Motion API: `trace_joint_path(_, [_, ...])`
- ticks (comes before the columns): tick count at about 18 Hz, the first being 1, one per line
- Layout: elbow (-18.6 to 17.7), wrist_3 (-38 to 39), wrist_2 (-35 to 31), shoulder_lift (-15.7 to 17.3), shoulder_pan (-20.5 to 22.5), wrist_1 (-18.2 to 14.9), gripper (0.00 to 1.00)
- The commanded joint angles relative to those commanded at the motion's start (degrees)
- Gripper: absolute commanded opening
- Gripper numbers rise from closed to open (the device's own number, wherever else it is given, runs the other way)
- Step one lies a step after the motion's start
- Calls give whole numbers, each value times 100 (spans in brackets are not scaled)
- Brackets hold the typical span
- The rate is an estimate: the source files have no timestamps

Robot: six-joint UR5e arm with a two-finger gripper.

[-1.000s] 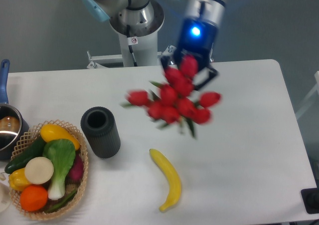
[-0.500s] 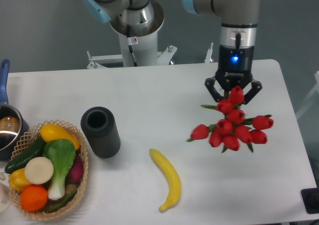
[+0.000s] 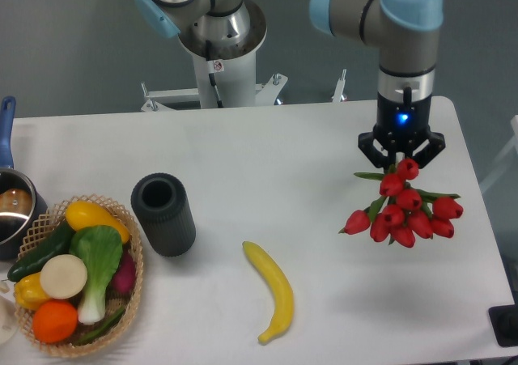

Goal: Pick up the flowers from the vase
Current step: 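Carry the tulips away from the vase over the empty table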

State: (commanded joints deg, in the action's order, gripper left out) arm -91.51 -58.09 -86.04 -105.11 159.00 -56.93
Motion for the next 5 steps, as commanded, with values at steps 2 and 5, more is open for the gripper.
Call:
trace_joint_path(2, [247, -45, -140, -167, 0, -326, 0])
trace_joint_path(5, [405, -123, -675, -465, -79, -468, 0])
